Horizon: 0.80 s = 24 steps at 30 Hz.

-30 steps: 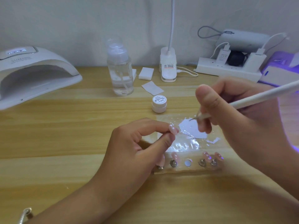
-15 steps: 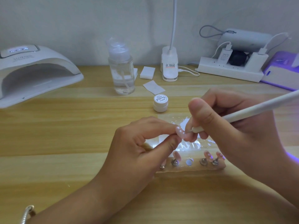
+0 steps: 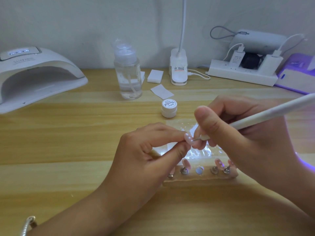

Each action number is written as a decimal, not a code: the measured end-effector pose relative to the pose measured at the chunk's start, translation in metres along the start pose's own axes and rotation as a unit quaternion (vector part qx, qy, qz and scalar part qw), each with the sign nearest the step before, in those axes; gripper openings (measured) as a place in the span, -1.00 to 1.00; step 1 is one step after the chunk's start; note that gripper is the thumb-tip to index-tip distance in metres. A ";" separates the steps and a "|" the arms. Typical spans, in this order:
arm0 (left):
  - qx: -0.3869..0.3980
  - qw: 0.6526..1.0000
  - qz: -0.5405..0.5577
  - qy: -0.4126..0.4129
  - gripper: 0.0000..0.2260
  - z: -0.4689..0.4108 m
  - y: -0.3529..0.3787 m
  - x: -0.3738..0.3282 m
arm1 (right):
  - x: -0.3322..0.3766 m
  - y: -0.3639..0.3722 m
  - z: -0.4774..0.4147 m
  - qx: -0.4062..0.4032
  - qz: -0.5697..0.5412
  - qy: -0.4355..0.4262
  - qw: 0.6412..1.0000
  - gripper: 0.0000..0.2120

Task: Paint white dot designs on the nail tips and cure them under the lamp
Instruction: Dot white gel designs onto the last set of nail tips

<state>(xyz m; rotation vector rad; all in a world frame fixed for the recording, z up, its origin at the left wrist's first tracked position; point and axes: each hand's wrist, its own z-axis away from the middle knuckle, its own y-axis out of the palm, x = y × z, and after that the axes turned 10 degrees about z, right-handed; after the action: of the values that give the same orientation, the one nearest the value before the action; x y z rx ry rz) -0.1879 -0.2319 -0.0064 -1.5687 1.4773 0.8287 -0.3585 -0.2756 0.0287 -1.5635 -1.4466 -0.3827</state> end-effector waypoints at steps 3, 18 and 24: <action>0.000 1.000 0.003 -0.003 -0.87 0.000 0.000 0.000 | 0.000 0.001 0.000 0.000 0.004 0.002 1.000 -0.72; 0.003 1.000 -0.021 0.004 -0.87 0.000 0.000 -0.002 | -0.002 -0.001 0.001 0.003 0.025 -0.001 1.000 -0.70; -0.004 1.000 -0.021 -0.003 -0.92 0.001 0.001 -0.003 | -0.002 -0.003 -0.001 -0.001 -0.019 0.001 1.000 -0.67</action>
<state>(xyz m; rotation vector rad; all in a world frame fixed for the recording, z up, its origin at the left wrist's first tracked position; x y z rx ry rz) -0.1887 -0.2302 -0.0045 -1.5960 1.4339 0.8164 -0.3612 -0.2781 0.0286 -1.5372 -1.4763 -0.4084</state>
